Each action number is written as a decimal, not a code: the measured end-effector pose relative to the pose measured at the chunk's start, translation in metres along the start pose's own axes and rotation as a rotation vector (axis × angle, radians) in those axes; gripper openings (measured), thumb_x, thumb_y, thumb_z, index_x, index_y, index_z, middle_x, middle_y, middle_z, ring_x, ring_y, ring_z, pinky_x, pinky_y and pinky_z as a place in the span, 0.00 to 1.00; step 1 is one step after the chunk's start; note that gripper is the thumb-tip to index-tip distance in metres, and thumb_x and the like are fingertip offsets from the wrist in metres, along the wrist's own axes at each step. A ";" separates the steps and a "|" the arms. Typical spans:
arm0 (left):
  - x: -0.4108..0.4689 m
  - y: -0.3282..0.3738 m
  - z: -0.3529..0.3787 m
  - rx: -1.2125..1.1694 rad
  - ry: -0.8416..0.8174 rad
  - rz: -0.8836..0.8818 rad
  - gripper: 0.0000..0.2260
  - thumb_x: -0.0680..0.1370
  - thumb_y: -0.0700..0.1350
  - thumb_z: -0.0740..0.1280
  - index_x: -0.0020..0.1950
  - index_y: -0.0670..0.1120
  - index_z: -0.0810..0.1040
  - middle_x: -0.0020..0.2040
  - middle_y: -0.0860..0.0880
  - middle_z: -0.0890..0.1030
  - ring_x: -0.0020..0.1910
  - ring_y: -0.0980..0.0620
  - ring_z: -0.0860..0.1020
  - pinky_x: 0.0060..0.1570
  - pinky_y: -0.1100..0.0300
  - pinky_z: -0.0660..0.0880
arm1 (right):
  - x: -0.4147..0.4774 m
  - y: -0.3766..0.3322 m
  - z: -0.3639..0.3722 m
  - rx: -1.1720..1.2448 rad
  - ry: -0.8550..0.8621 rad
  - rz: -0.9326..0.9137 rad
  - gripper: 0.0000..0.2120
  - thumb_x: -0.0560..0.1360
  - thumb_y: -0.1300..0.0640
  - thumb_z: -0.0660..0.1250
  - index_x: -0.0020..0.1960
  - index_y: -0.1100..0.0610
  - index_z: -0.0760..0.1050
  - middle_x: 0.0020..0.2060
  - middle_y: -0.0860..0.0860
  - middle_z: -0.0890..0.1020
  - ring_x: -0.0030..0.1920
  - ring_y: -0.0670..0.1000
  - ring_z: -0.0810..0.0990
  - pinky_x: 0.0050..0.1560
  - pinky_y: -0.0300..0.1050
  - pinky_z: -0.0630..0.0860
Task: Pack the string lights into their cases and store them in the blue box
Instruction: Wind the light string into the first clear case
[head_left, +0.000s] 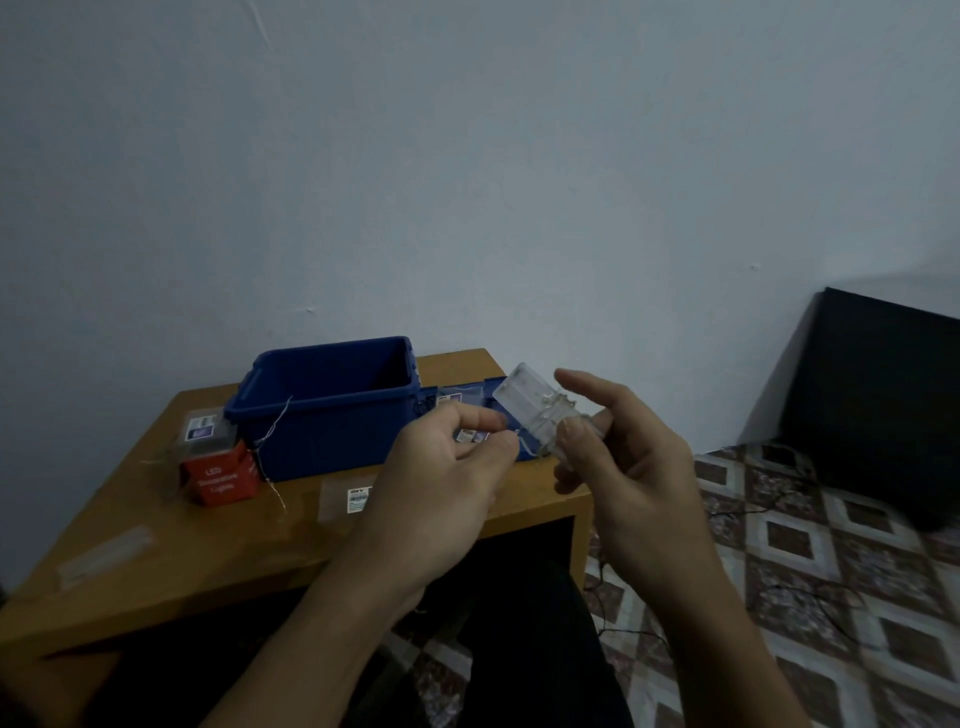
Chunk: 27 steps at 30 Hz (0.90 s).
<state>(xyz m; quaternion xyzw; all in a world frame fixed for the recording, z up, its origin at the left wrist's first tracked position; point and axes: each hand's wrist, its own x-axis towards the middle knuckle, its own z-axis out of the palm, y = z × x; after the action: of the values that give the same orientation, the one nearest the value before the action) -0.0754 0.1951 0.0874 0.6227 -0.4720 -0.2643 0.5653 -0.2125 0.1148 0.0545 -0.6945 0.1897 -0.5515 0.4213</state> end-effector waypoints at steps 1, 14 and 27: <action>0.000 0.000 0.000 -0.005 -0.006 0.004 0.05 0.81 0.47 0.66 0.56 0.52 0.78 0.25 0.54 0.73 0.24 0.57 0.66 0.27 0.61 0.63 | 0.000 0.000 0.000 0.016 -0.003 0.012 0.14 0.82 0.62 0.64 0.61 0.46 0.79 0.35 0.58 0.76 0.38 0.60 0.79 0.38 0.50 0.80; -0.003 -0.007 0.000 -0.135 -0.004 -0.008 0.13 0.81 0.43 0.65 0.66 0.47 0.77 0.23 0.56 0.71 0.20 0.60 0.65 0.21 0.68 0.62 | 0.000 -0.003 0.005 0.171 -0.035 0.133 0.12 0.81 0.61 0.63 0.60 0.51 0.80 0.35 0.45 0.80 0.35 0.49 0.78 0.38 0.43 0.80; 0.000 -0.010 -0.002 -0.173 -0.005 0.059 0.06 0.81 0.42 0.65 0.55 0.51 0.81 0.26 0.52 0.69 0.22 0.58 0.63 0.22 0.67 0.61 | 0.000 -0.002 0.006 0.325 -0.027 0.206 0.12 0.78 0.57 0.66 0.59 0.52 0.82 0.39 0.56 0.79 0.36 0.54 0.77 0.39 0.47 0.78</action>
<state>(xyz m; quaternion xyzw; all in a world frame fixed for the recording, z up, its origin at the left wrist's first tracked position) -0.0708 0.1947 0.0782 0.5566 -0.4670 -0.2891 0.6233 -0.2069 0.1178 0.0558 -0.6017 0.1626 -0.5195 0.5846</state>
